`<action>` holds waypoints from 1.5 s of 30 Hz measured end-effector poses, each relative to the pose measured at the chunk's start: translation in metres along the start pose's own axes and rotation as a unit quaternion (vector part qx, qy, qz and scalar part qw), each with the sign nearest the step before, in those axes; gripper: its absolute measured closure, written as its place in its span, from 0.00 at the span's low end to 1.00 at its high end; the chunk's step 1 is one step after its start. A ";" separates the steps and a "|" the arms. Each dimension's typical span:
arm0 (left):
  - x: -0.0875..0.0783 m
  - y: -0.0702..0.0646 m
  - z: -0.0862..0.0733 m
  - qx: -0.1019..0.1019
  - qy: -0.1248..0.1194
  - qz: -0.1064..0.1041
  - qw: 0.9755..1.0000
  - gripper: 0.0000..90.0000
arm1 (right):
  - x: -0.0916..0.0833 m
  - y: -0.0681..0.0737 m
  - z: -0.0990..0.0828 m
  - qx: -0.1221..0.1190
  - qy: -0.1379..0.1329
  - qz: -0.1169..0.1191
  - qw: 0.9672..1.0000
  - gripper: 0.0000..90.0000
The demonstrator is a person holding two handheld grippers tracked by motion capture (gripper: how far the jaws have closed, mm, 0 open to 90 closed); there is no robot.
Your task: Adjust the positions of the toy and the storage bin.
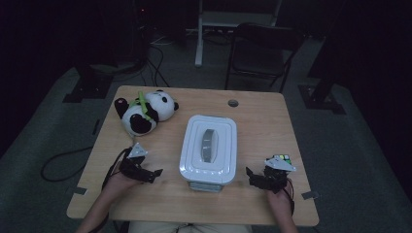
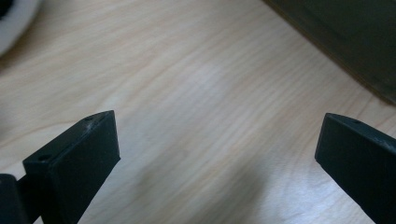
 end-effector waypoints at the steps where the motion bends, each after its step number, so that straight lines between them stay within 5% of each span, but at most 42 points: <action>1: -0.004 0.005 0.002 -0.004 -0.004 0.004 1.000 0.01 | 0.001 0.002 -0.002 -0.003 0.002 0.007 1.000 0.14; 4: -0.015 0.018 0.008 -0.008 -0.016 0.021 1.000 0.01 | 0.008 0.007 -0.011 -0.025 0.022 0.027 0.999 0.15; 8: -0.030 0.037 0.019 -0.014 -0.033 0.040 0.999 0.01 | 0.011 0.008 -0.014 -0.040 0.023 0.025 0.999 0.15; 14: -0.048 0.064 0.039 -0.022 -0.062 0.063 0.996 0.01 | 0.014 0.009 -0.018 -0.077 0.029 -0.009 0.997 0.14; 17: -0.052 0.077 0.046 -0.026 -0.068 0.070 0.995 0.01 | 0.010 0.015 -0.011 -0.060 0.003 0.029 0.998 0.15; 22: -0.053 0.098 0.052 -0.039 -0.069 0.081 0.994 0.01 | 0.014 0.020 -0.015 -0.061 0.024 0.053 0.996 0.16; 31: -0.049 0.110 0.067 -0.029 -0.071 0.078 0.994 0.01 | 0.014 0.022 -0.016 -0.056 0.029 0.076 0.995 0.16; 39: -0.040 0.111 0.076 -0.016 -0.063 0.070 0.995 0.01 | 0.017 0.034 -0.023 -0.084 0.068 0.104 0.989 0.16; 45: -0.027 0.114 0.082 -0.004 -0.054 0.070 0.996 0.01 | 0.017 0.034 -0.024 -0.085 0.069 0.103 0.989 0.15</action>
Point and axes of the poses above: each handheld gripper's, and its own axes: x roughly forward along the jaws, z roughly out of its top, y roughly to its left, the point moved 10 cm from there along x, roughly forward along the jaws, and after that the axes turned 9 degrees about -z, right-handed, at the moved point
